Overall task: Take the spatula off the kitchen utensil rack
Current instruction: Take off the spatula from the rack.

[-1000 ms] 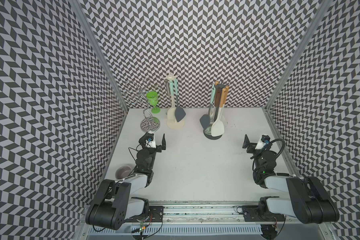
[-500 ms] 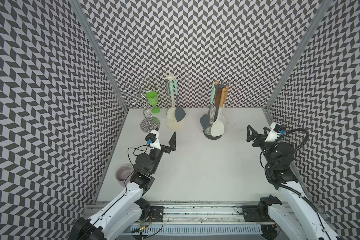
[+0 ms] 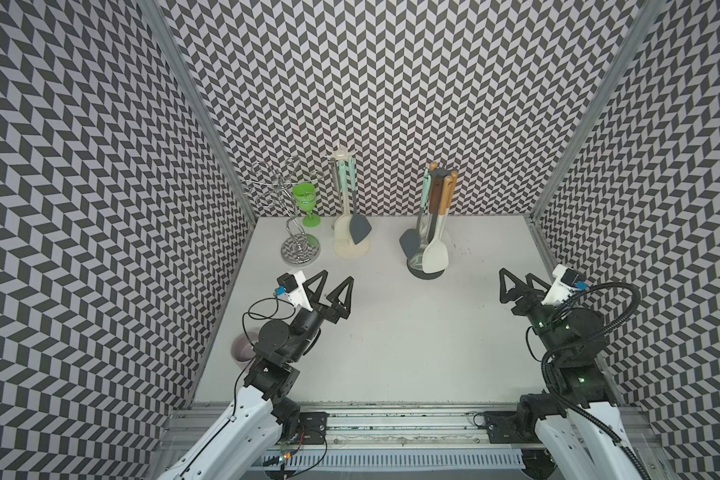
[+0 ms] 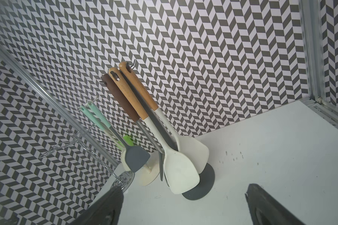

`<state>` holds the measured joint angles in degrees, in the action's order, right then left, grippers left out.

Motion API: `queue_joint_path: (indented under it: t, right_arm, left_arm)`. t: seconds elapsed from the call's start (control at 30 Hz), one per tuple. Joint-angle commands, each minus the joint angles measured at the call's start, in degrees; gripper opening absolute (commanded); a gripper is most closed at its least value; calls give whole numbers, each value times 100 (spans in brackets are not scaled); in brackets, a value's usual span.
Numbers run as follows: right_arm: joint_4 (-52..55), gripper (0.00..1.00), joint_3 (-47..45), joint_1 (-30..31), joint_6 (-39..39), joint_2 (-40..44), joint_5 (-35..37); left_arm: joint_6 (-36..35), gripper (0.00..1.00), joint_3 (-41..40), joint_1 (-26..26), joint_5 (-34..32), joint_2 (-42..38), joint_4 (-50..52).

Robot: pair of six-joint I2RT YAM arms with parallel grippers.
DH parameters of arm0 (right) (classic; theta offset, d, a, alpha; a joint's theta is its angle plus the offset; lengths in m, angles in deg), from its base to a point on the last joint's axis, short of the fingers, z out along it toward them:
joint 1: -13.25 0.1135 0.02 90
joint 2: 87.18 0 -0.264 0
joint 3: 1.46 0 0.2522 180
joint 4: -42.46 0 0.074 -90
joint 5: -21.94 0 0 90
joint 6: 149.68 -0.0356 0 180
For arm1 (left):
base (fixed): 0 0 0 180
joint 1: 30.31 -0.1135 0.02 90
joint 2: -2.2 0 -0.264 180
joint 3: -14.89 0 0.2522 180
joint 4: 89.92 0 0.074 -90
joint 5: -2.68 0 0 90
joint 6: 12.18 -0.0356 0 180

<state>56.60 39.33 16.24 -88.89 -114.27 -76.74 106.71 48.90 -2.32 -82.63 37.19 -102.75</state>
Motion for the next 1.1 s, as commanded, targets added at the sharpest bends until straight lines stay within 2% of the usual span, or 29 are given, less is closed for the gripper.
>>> queue_joint_path:
  t: [0.0,0.17,0.33,0.53,0.6,0.8,0.93,0.97,1.07]
  right_arm:
    - [-421,100,24,18,-334,-255,-128]
    - [-1187,100,191,18,-294,-1105,-853]
    - [-2222,97,348,78,-485,-2078,-1517]
    - [-2381,90,1018,605,-70,-3199,-1232]
    - [-2524,87,1178,782,12,-3506,-1089]
    - [-2905,71,1797,1216,427,-4548,-896]
    - [-2898,70,2318,1375,627,-5154,-866]
    - [-2854,61,2454,1398,794,-5293,-701]
    - [-2797,54,2734,1478,1058,-5598,-457]
  left_arm:
    - [133,100,24,9,631,197,-101]
    - [867,100,127,-49,-247,635,78]
    - [1191,100,-22,-470,19,1311,-649]
    - [1179,100,-147,-605,808,2569,-1724]
    - [840,100,-152,-469,1122,2938,-2035]
    - [150,100,249,277,1128,3755,-2031]
    - [-275,100,477,730,861,3906,-1791]
    - [-351,100,518,808,769,3920,-1716]
    - [-410,100,539,888,702,3899,-1681]
